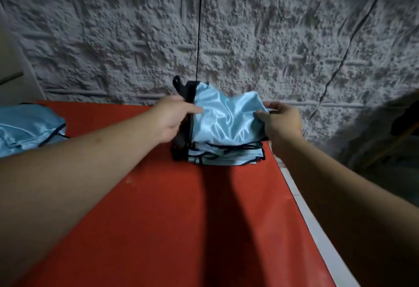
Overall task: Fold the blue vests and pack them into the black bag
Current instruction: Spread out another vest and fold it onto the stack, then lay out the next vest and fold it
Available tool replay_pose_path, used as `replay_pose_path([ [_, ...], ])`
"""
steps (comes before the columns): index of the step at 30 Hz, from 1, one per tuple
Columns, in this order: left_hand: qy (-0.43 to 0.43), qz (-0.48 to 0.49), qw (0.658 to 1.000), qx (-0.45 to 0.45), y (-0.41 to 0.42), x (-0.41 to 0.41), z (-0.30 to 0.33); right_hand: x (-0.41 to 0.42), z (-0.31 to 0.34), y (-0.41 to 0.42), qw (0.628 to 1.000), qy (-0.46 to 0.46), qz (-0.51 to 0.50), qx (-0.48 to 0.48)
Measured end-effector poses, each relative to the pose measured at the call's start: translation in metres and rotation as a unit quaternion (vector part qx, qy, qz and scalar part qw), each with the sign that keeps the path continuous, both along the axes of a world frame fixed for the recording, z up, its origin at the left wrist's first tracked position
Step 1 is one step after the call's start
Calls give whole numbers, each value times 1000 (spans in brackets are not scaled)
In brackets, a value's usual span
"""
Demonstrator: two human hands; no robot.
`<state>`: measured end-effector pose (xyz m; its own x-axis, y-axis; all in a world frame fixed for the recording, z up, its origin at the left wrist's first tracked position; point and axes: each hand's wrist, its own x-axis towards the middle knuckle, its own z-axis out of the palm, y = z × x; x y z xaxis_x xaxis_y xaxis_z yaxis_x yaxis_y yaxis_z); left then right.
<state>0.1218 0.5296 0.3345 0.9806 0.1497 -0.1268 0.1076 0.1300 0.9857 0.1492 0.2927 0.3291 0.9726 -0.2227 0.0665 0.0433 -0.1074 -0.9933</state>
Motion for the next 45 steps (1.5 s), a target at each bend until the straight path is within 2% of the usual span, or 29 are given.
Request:
replay_pose_path([
  [3,13,48,997,59,9,57,-30,33,-12,2,999,17,-29,-27],
  [7,47,114,985,117,19,83,-83,50,-53,3,986,59,-69,-141],
  [10,4,191,965,180,28,60,-97,26,-68,1,975,-17,-124,-181],
  [13,-43,229,937,262,45,3,-105,-36,-86,14,943,-156,-92,-279],
  [15,-65,217,898,377,75,-41,-115,-84,-102,41,930,-189,-26,-315],
  [18,-33,227,776,587,136,-94,-115,-143,-117,88,928,-155,123,-316],
  [20,36,238,702,670,183,-121,-107,-164,-122,117,910,-128,205,-337],
  [22,124,233,657,706,223,-142,-99,-171,-131,138,886,-115,245,-377],
  [23,153,222,646,714,241,-150,-97,-172,-136,146,883,-96,254,-382],
  [24,168,198,650,714,258,-154,-98,-173,-140,153,882,-81,260,-385],
  [26,172,117,689,694,285,-157,-98,-178,-148,165,887,-69,248,-384],
  [28,189,53,697,689,299,-152,-96,-183,-155,172,885,-120,219,-393],
  [29,198,37,687,698,300,-149,-96,-183,-157,173,887,-139,208,-389],
  [31,205,23,644,737,298,-143,-95,-182,-159,174,889,-164,192,-382],
  [34,174,41,583,792,287,-136,-91,-177,-166,174,890,-180,177,-379],
  [35,154,62,579,798,283,-134,-89,-177,-164,175,887,-189,171,-384],
  [36,132,81,589,793,278,-134,-88,-176,-165,174,888,-193,169,-382],
  [37,104,102,621,770,273,-136,-85,-175,-167,174,888,-192,166,-384],
  [39,24,151,711,686,261,-146,-76,-177,-163,175,892,-172,170,-382],
  [40,-16,173,744,645,255,-151,-71,-178,-162,175,893,-161,178,-380],
  [43,-94,178,808,554,224,-169,-51,-178,-154,171,901,-109,195,-373],
  [45,-129,147,835,515,198,-183,-46,-180,-142,168,908,-70,227,-344],
])
